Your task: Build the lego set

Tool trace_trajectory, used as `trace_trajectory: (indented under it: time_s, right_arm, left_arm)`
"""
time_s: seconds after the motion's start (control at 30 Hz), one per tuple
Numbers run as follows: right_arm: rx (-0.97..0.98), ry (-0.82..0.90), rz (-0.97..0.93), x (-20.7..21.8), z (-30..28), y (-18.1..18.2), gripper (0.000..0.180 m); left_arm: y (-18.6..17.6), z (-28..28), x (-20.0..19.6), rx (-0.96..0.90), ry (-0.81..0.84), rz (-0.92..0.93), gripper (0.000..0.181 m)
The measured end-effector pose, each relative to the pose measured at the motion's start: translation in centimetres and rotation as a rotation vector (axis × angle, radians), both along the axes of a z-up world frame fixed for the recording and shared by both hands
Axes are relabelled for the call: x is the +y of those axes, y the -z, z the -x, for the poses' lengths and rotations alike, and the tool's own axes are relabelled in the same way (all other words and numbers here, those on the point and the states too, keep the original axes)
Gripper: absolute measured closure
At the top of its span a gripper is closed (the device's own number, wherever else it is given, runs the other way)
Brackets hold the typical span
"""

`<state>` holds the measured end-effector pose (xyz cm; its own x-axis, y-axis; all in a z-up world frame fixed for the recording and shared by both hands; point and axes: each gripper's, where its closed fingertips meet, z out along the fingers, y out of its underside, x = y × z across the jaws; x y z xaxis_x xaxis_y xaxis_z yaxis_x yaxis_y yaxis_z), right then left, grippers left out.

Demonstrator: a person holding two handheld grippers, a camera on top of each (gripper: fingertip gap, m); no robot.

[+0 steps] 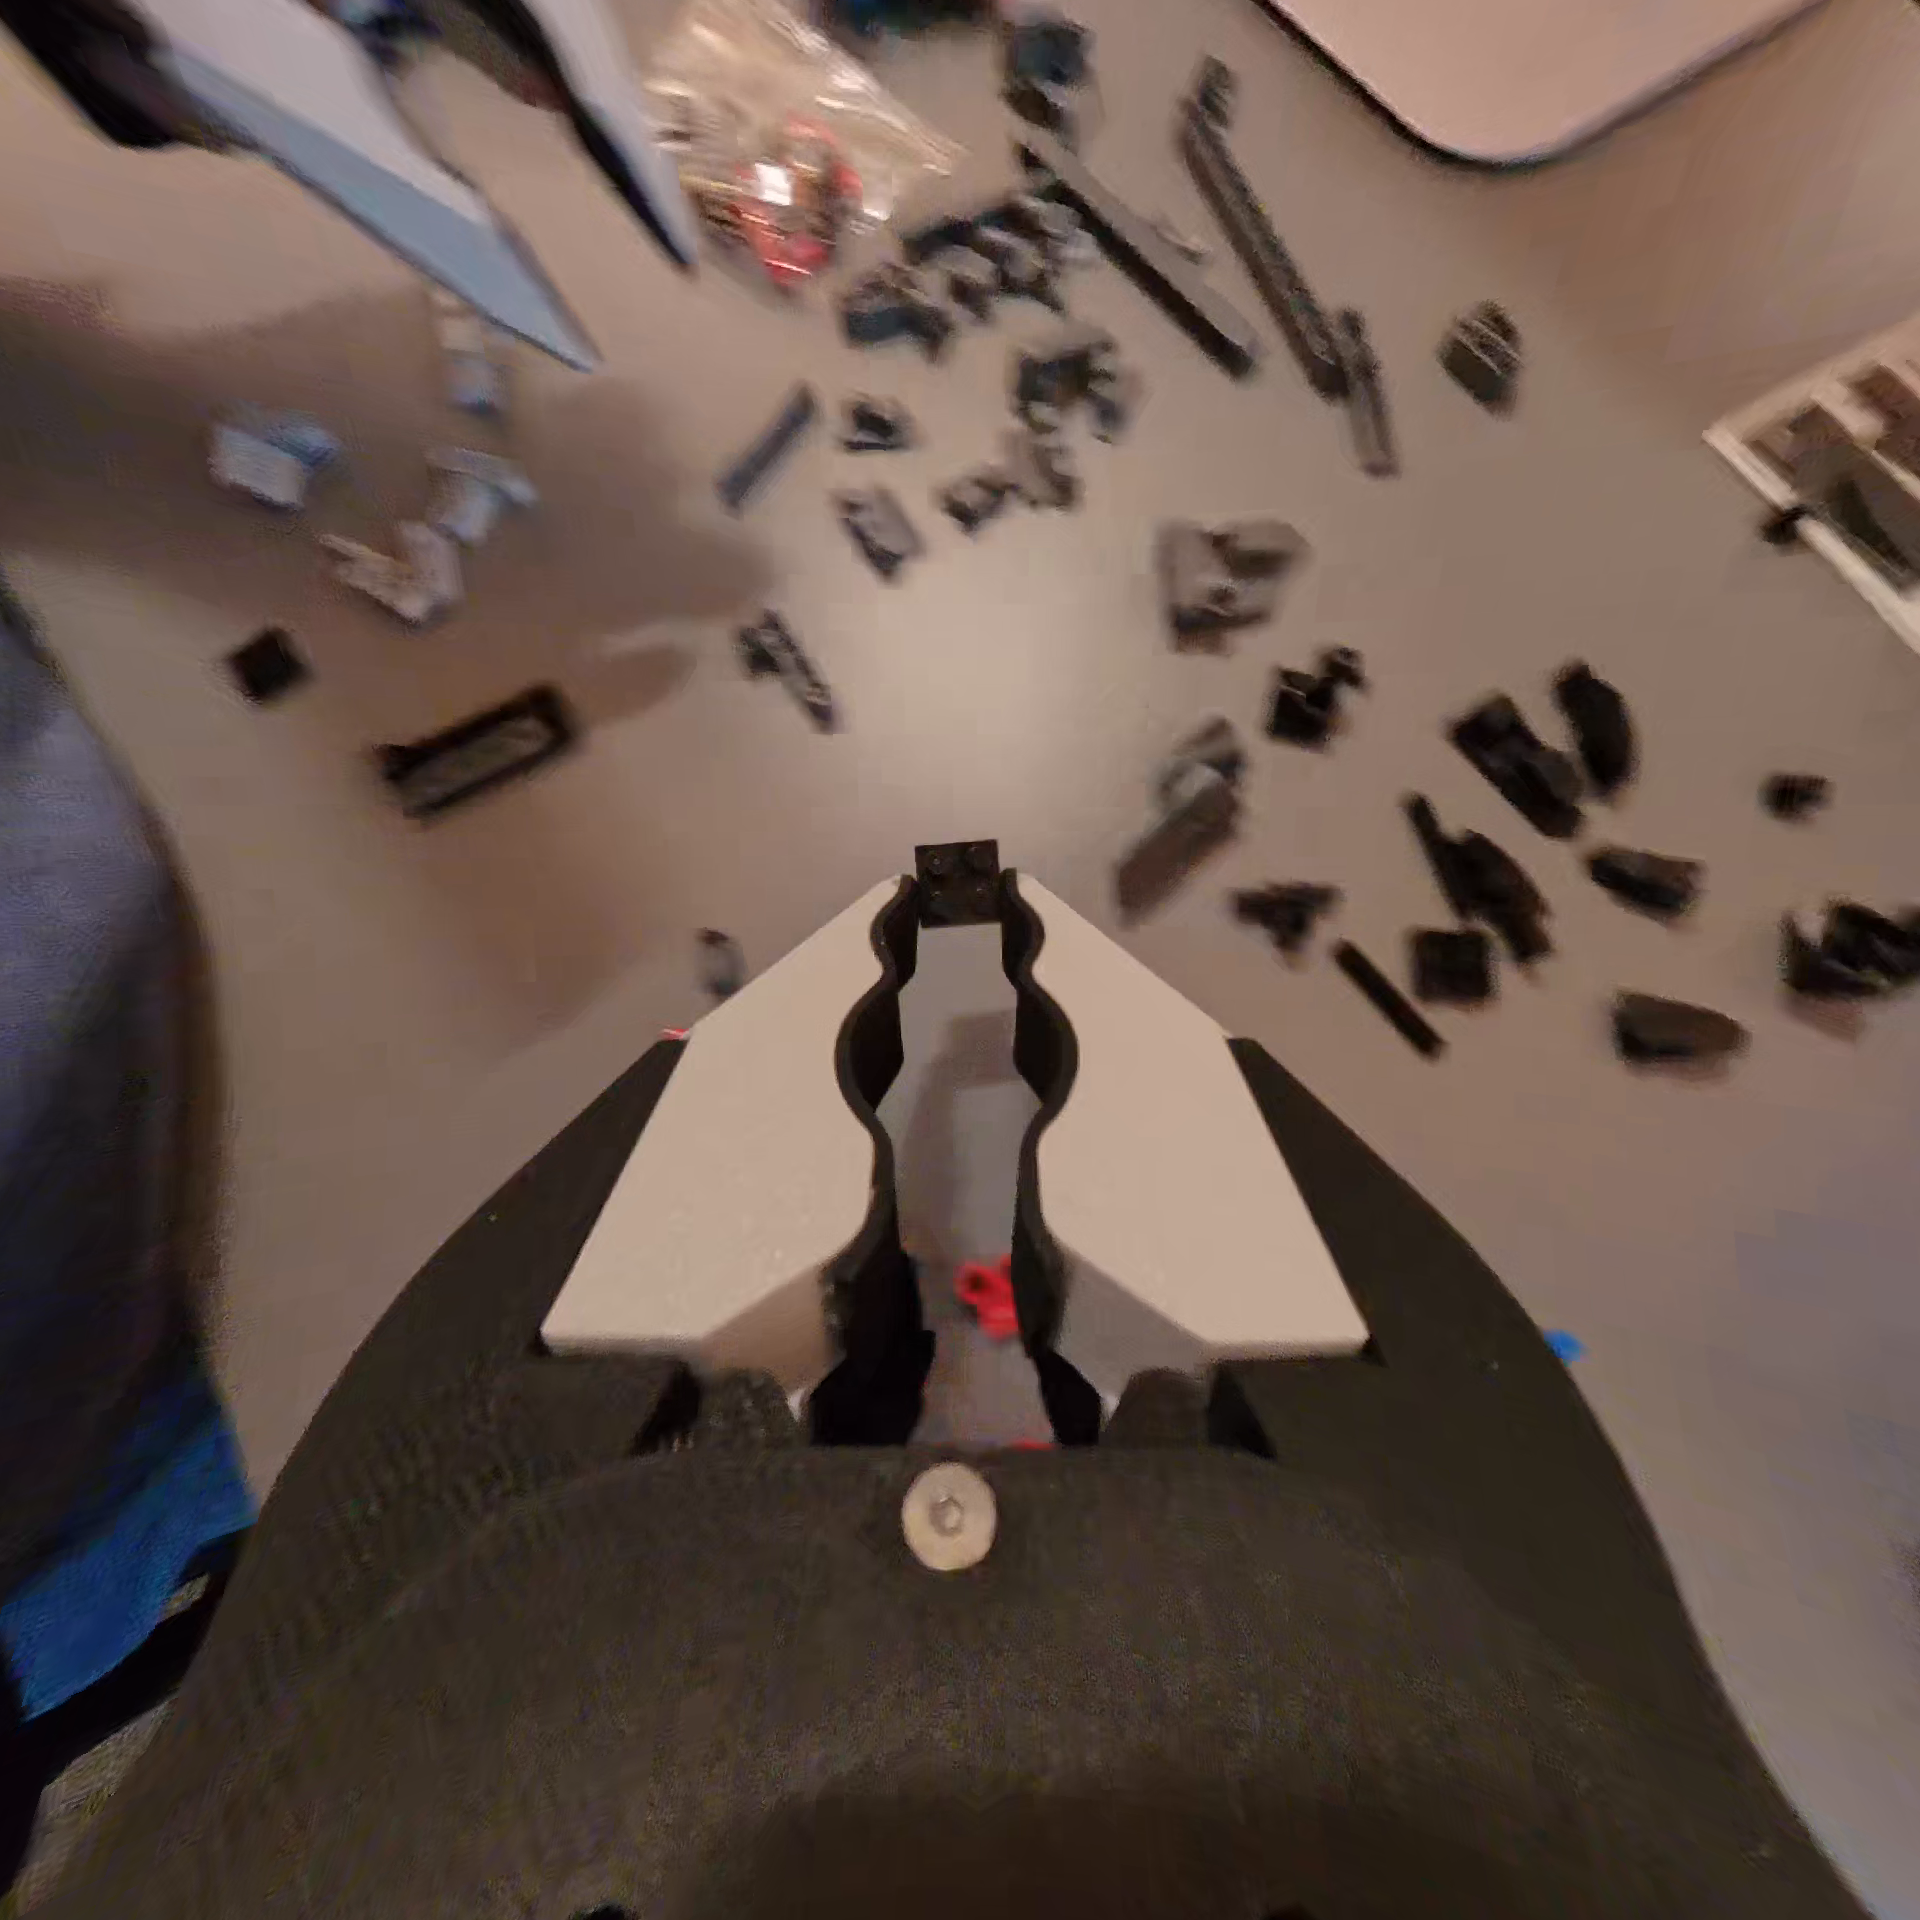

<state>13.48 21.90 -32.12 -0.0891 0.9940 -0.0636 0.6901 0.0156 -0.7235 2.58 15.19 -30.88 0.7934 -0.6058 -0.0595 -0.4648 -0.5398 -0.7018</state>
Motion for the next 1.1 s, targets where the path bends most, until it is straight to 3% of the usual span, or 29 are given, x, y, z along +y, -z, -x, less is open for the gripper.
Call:
trace_trajectory:
  time_s: [0.13,0.27,0.5,0.67,0.77,0.9,1.1]
  right_arm:
    - [-0.013,-0.135,-0.004,-6.7,0.9,0.9,0.167]
    - [-0.035,-0.163,-0.008,-9.8,0.8,1.8,0.167]
    - [-0.081,-0.165,-0.041,-10.8,0.8,3.6,0.166]
    - [-0.094,-0.182,-0.027,-10.6,0.8,3.6,0.155]
    - [-0.048,-0.137,-0.023,-8.5,1.0,1.9,0.154]
    - [0.015,0.018,-0.070,-2.2,2.2,0.0,0.158]
    - [0.000,0.195,-0.075,6.0,5.4,1.0,0.160]
  left_arm:
    - [0.3,-0.4,-0.2,-0.003,0.012,0.004,0.155]
    - [0.5,-0.8,-0.8,-0.007,0.027,0.007,0.156]
    - [0.8,-1.2,-1.7,-0.016,0.027,0.011,0.157]
    - [0.8,-1.0,-2.0,-0.028,0.014,0.011,0.157]
    - [0.6,-0.7,-2.1,-0.034,0.007,0.007,0.157]
    - [0.5,-0.1,-2.0,-0.037,-0.003,-0.002,0.157]
    - [0.4,0.1,-1.8,-0.044,-0.009,-0.016,0.158]
